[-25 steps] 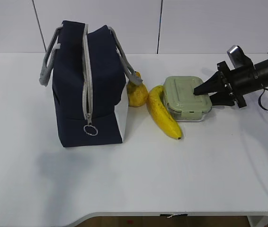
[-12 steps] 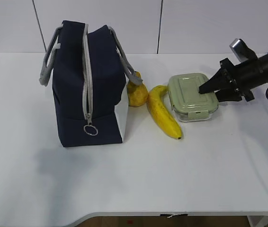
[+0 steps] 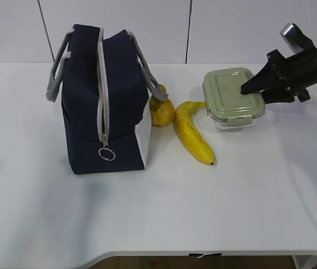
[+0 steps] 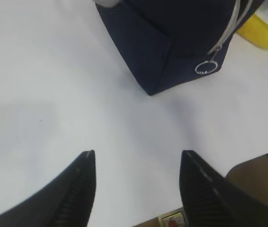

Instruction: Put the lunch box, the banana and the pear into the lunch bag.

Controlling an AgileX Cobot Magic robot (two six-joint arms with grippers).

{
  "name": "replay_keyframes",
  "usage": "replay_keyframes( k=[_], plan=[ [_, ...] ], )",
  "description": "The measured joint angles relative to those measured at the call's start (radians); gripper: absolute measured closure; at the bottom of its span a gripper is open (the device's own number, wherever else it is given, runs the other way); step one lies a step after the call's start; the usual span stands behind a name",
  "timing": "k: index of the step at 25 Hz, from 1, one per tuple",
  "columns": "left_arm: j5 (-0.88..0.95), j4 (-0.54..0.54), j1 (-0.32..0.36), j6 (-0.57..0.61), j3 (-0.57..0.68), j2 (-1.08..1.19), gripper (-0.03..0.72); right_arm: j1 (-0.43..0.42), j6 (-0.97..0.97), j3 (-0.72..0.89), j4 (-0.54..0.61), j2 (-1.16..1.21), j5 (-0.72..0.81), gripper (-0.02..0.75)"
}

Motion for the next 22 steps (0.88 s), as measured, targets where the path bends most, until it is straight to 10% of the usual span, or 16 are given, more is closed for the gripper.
replay_keyframes(
  k=[22],
  plan=[
    [0.032, -0.204, 0.0, -0.022, -0.523, 0.579, 0.258, 0.0, 0.035, 0.002, -0.036, -0.131, 0.011, 0.389]
  ],
)
